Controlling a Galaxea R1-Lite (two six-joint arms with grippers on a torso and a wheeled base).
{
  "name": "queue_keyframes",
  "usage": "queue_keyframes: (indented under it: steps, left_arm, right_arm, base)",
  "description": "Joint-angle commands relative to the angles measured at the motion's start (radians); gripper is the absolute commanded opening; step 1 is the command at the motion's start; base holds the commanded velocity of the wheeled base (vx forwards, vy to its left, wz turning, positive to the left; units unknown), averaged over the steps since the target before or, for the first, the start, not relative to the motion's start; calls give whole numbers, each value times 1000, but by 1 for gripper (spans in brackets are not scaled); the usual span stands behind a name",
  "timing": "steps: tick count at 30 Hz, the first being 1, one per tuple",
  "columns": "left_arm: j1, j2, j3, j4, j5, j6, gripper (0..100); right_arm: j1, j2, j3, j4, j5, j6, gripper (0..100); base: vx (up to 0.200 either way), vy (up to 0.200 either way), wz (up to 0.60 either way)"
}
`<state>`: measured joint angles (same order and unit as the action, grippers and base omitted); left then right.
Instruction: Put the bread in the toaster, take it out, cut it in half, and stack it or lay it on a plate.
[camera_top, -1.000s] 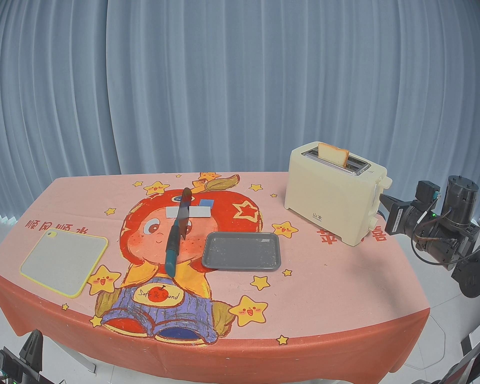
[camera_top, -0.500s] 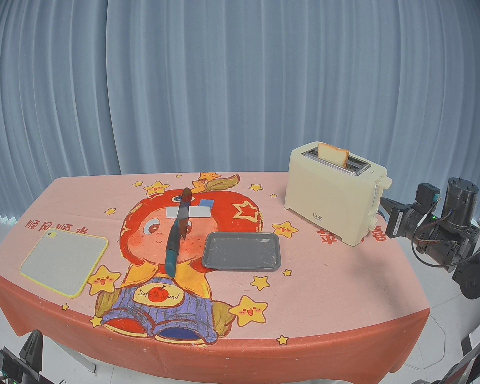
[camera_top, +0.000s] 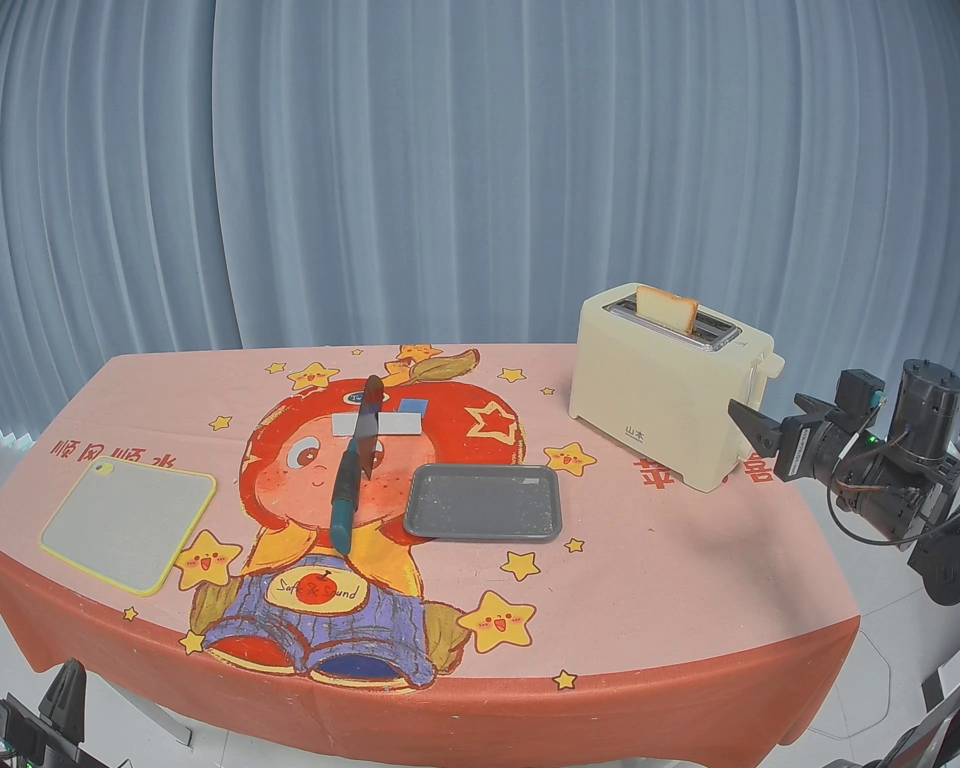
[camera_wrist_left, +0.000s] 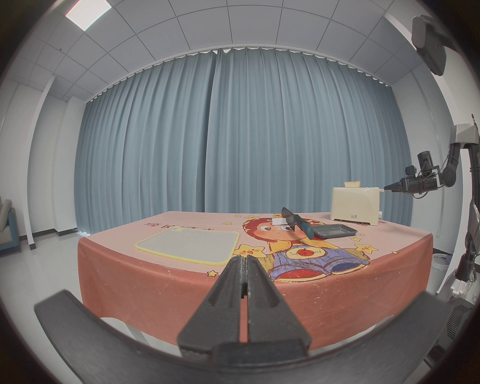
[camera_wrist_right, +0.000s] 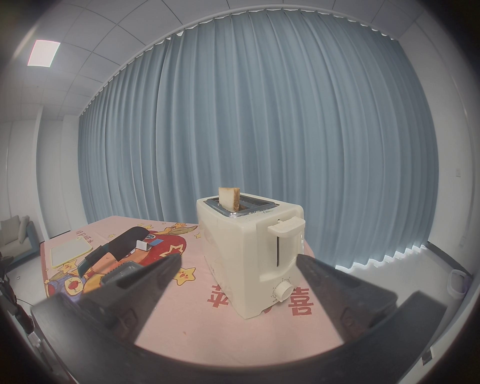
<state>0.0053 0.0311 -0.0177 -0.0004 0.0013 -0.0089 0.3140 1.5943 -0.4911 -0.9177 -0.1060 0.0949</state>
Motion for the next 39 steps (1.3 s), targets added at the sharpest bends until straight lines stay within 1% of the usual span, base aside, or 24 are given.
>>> queue_keyframes:
  steps: [1,7,12,14,20,25,27,28,29,30,31,32,34,36,39]
  left_arm:
    - [1,1,18,-1,0,0,0]
    - [1,1,18,0,0,0,0]
    - [1,1,18,0,0,0,0]
    - [1,1,18,0,0,0,0]
    - [1,1,18,0,0,0,0]
    - [1,1,18,0,0,0,0]
    - [1,1,18,0,0,0,0]
    - [1,1,18,0,0,0,0]
    - [1,1,18,-1,0,0,0]
    - [1,1,18,0,0,0,0]
    - [1,1,18,-1,0,0,0]
    - [1,1,18,-1,0,0,0]
    - [1,1,18,-1,0,0,0]
    - [1,1,18,0,0,0,0]
    - [1,1,18,0,0,0,0]
  right_arm:
    - [10,-7,11,-1,0,0,100]
    - [10,-19,12,-1,2,-1,100]
    - [36,-100,31,2,5,0,100]
    - [40,-126,37,3,19,-3,100]
    - [59,-158,54,8,29,-3,100]
    - [54,-155,40,11,48,3,100]
    - [53,-160,34,14,104,11,100]
    - [48,-162,34,14,170,28,100]
    - [48,-163,37,11,226,55,100]
    - [48,-166,40,11,262,69,100]
    - [50,-169,42,13,295,72,100]
    - [46,-171,40,13,305,71,100]
    - [46,-171,35,11,304,69,100]
    - [45,-180,26,17,304,51,100]
    - [46,-194,32,19,298,40,100]
  base:
    - [0,0,0]
    - [0,0,0]
    - [0,0,0]
    - [0,0,0]
    - [0,0,0]
    - [0,0,0]
    - [0,0,0]
    - [0,0,0]
    - [0,0,0]
    - [0,0,0]
    - [0,0,0]
    - [0,0,0]
    - [0,0,0]
    - [0,0,0]
    - [0,0,0]
